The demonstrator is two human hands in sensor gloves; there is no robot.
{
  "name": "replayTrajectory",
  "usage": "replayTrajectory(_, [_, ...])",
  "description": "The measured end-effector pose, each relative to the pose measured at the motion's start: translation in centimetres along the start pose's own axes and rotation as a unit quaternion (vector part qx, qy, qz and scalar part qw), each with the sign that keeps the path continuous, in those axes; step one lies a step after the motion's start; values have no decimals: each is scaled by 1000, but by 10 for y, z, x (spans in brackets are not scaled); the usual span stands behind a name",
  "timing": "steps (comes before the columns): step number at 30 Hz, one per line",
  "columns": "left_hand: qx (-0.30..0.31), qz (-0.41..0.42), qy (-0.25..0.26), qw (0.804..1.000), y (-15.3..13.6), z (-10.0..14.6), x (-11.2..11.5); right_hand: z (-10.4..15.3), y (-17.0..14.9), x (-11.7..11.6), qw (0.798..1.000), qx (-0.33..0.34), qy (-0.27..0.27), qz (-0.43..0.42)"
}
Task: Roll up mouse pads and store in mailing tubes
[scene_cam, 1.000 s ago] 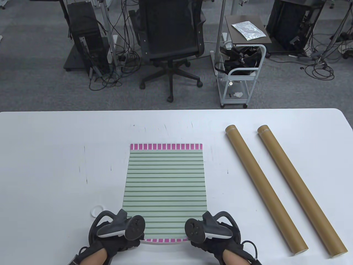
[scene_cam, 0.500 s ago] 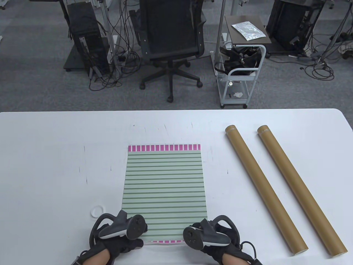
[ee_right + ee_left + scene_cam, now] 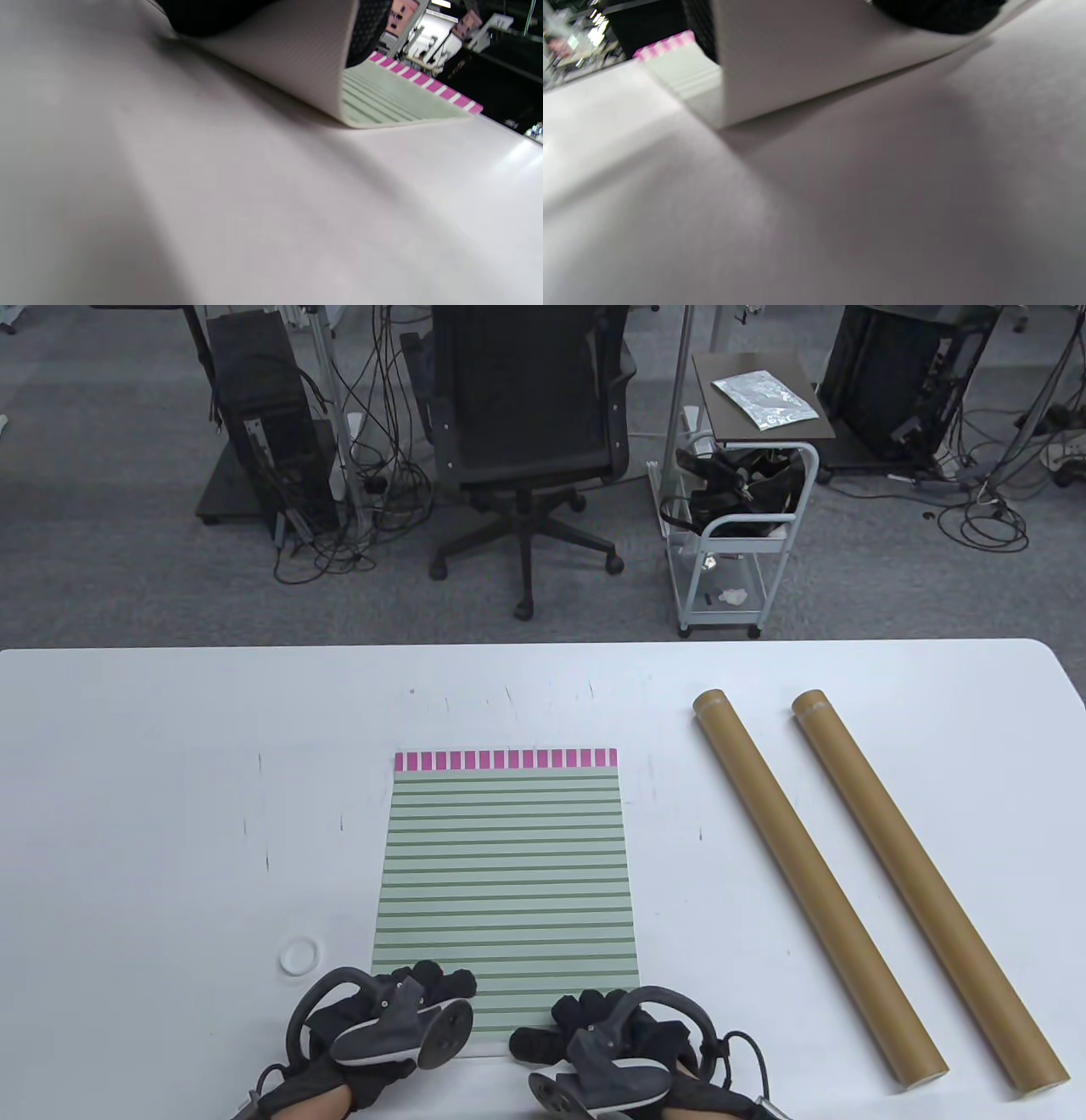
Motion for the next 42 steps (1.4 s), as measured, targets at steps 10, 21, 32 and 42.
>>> replayTrajectory(10, [30, -66, 64, 995, 34, 16, -11, -3, -5, -1, 998, -17, 31, -58])
replayTrajectory(21, [32, 6, 37, 999, 26, 12, -10, -3, -3, 7, 998, -17, -15, -53])
replayTrajectory(32, [28, -7, 39, 999, 23, 11, -7, -3, -20, 4, 991, -59, -12, -123])
replayTrajectory(42, [42, -22, 68, 997, 27, 15, -7, -4, -17, 2, 991, -58, -6, -121])
Point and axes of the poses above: the tracker on the back of each hand, its own y axis roughly to the thumb side, its own z axis roughly from the fingertips to the wrist, x = y × z, the point moved 4 cm from there along -z, roughly from the wrist to the fingertips, and after that the axes turned 15 degrees about -y, right-handed, at the moved point
